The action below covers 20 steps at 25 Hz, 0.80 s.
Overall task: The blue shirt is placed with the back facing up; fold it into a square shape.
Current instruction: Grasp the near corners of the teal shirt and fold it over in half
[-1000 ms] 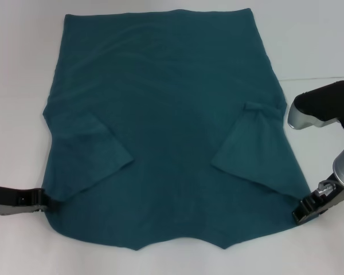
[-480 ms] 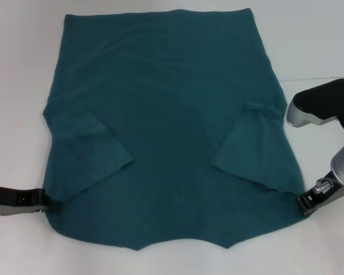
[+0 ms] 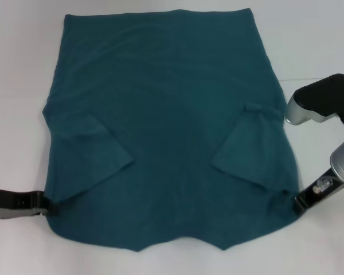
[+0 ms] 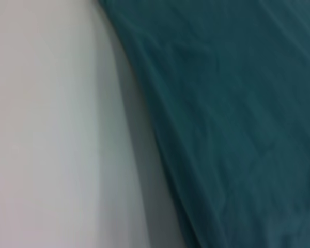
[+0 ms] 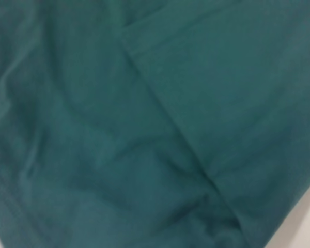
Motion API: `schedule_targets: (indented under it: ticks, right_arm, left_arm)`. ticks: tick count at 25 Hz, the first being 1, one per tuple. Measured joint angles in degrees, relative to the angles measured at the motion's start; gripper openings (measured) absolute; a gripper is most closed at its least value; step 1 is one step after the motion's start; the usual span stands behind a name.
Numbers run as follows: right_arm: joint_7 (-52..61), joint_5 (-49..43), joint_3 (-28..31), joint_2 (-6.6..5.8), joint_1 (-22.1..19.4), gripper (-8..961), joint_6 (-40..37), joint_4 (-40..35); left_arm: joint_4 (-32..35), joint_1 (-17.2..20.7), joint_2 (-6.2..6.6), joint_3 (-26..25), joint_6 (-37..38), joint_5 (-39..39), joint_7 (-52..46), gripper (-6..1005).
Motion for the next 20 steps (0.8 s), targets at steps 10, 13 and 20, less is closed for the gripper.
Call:
schedule_targets:
  ticks: [10, 13, 20]
  right_arm:
    - [-12.48, 3.16, 4.62, -0.17, 2.9, 68, -16.12, -2.21]
    - [-15.03, 3.22, 6.02, -0.16, 3.06, 68, -20.99, -3.13]
    - [-18.12, 3.18, 6.06, -1.05, 0.62, 67, -28.18, -7.64]
  left_arm:
    - [2.29, -0.07, 2.54, -1.3, 12.85, 1.04, -1.63, 27]
    - [2.81, 0.11, 2.91, -1.74, 16.27, 2.94, -1.78, 28]
    - [3.51, 0.69, 3.01, -2.25, 24.82, 9.64, -0.51, 28]
